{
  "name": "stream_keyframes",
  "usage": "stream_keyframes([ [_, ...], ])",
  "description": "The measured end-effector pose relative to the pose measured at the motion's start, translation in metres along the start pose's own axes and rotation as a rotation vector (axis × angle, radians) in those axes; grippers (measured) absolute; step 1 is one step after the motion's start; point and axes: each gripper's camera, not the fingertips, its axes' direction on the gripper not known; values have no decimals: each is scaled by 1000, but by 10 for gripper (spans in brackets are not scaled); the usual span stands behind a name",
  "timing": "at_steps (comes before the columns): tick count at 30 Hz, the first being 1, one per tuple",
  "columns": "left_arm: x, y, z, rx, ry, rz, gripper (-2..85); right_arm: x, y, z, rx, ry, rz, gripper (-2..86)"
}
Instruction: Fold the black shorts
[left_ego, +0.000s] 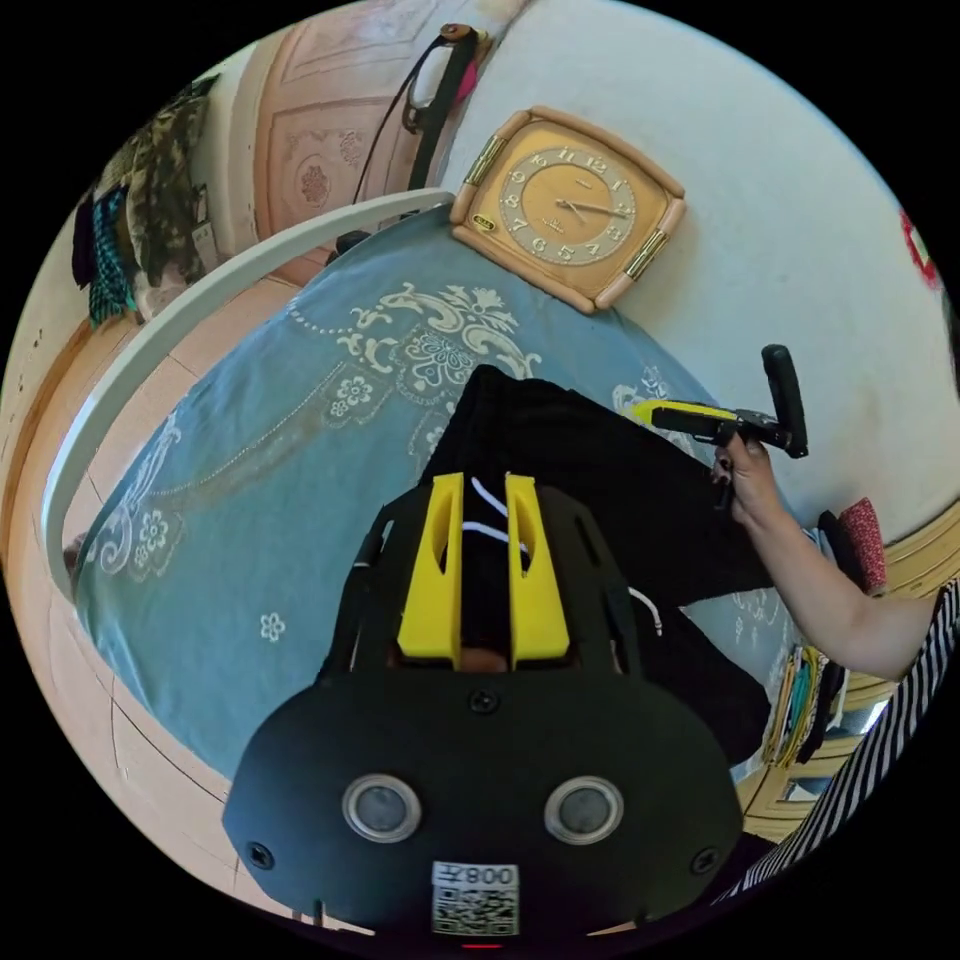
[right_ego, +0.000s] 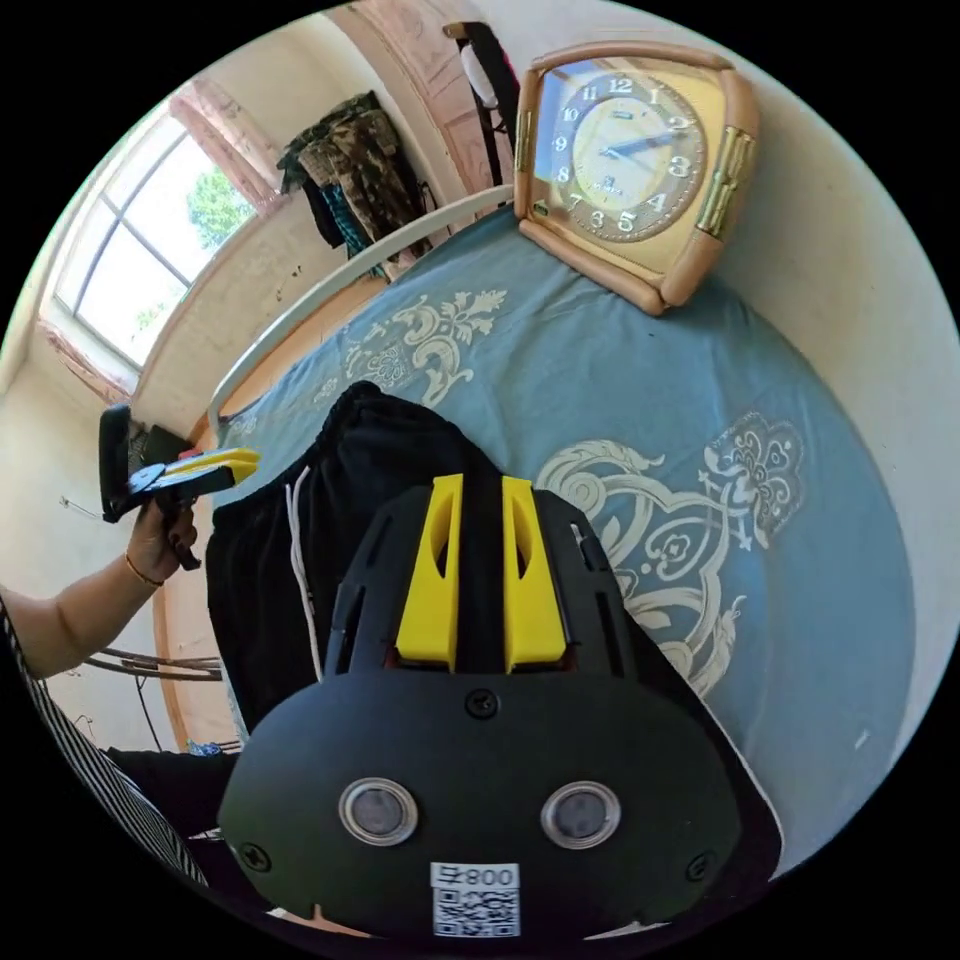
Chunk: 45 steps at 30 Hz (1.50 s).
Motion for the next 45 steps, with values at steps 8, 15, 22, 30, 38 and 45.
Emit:
stream_keyframes([
  [8, 6, 63, -12, -190, 33, -91, 67, -10, 118, -42, -49, -165, 63, 47],
  [15, 13, 50, -7, -242, 18, -118, 37, 2, 162, -53, -86, -187, 175, 33],
  [22, 70, 39, -12, -316, 12, 24, 24, -15, 231, -91, -135, -123, 262, 47],
  [30, 97, 15, 11, -382, 109, -67, 9, -3, 275, -86, -266, -116, 331, 43],
  [38, 182, -87, 27, -310, 245, 210, 49, 32, 283, -147, -123, -43, 374, 63],
  [45, 271, -170, 72, -388, 204, 474, 62, 63, 287, -188, -73, 42, 397, 64],
])
